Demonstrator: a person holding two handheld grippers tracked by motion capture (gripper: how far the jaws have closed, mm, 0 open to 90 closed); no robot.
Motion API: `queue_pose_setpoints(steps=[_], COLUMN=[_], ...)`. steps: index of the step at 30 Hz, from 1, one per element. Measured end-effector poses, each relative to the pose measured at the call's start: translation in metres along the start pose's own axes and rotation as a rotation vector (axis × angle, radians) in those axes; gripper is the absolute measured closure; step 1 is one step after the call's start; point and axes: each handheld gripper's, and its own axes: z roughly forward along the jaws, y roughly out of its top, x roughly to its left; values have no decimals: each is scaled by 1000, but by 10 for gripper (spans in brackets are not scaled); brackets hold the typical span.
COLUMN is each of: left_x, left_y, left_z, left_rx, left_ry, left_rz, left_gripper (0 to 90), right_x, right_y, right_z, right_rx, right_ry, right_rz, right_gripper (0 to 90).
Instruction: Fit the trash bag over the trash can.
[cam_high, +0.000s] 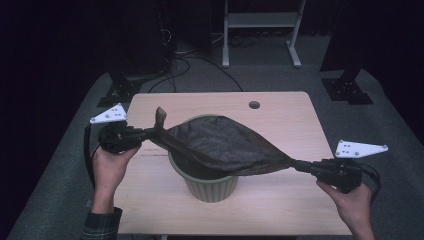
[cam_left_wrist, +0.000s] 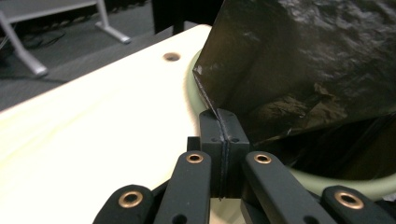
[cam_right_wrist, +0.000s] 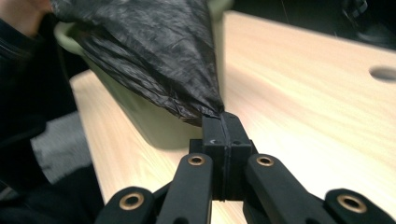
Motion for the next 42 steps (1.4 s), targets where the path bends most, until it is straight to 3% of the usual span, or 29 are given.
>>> queue_pose_setpoints(steps=[2,4,6,12,14,17,23,26,28,30,31,33,36,42], left_x=[4,3,0,-2,-1,-1,-1,0,0,-1,-2,-4,-13,-44], left_y=[-7,-10,-10,-6,-6,-8,-9,-11,-12,-13,-13,-12,-5,21], left_z=[1,3,5,11,11,12,12,10,7,3,0,-6,-19,-39], left_rx=[-6,-15,-12,-6,-9,-9,-8,-8,-13,-28,-37,-60,-90,-149], left_ry=[-7,-22,-31,-32,-34,-38,-41,-43,-41,-40,-37,-6,10,14], left_rz=[-10,-2,11,24,24,24,22,23,21,19,20,21,56,166], left_gripper=[900,900,900,900,900,900,900,900,871,832,798,581,378,296], right_x=[-4,-3,3,25,27,33,46,43,41,39,39,36,34,37], right_y=[-3,0,10,54,63,75,89,90,91,92,93,95,102,117], right_z=[4,8,5,-7,-11,-3,39,53,57,59,60,61,62,70], right_rx=[32,50,26,-46,-73,-72,-5,31,25,8,-1,-11,-38,-39], right_ry=[12,17,27,14,18,61,121,125,142,151,153,157,190,189], right_rz=[13,15,-9,-117,-131,-161,-233,-240,-241,-244,-243,-233,-220,-222], right_gripper=[882,677,577,495,494,499,554,714,834,895,897,898,896,897])
